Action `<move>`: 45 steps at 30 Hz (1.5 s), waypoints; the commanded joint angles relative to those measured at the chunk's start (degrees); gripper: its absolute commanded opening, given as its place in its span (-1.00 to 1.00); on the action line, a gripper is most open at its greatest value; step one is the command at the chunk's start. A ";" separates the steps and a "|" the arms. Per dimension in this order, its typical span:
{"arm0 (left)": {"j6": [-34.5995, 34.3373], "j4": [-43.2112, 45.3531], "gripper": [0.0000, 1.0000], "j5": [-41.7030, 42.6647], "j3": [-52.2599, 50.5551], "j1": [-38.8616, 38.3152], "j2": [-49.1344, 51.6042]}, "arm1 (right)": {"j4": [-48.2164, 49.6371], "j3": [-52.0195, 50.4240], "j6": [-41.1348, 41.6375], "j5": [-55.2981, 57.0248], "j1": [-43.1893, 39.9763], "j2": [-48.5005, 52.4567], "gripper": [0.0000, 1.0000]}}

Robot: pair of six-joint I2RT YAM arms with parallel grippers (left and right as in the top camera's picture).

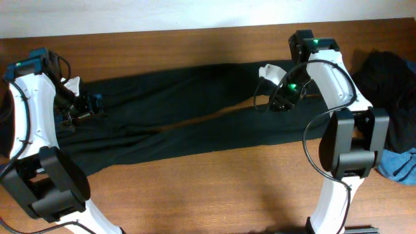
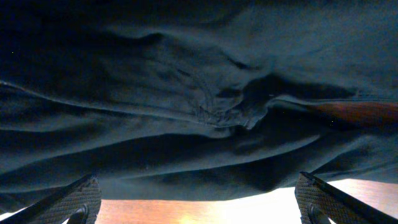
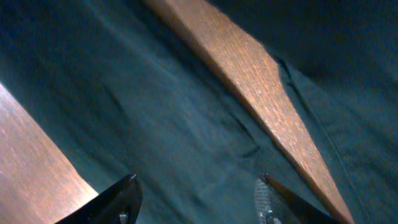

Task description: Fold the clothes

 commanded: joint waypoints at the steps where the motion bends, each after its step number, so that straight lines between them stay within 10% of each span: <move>1: -0.39 0.28 0.98 0.46 0.24 -0.02 -1.51 | 0.17 -2.89 -8.26 -1.53 0.33 0.44 0.24; 20: -0.39 0.70 0.98 0.48 0.24 -0.02 -1.51 | 20.24 -13.90 -13.09 -1.70 0.35 1.53 0.35; 37: -0.39 0.66 0.99 0.46 0.24 -0.02 -1.51 | 19.50 -14.43 -16.06 -1.73 0.33 3.06 0.27; 45: -0.39 0.66 0.98 0.46 0.24 -0.02 -1.51 | 18.27 -13.86 -16.00 -1.66 0.33 4.63 -0.25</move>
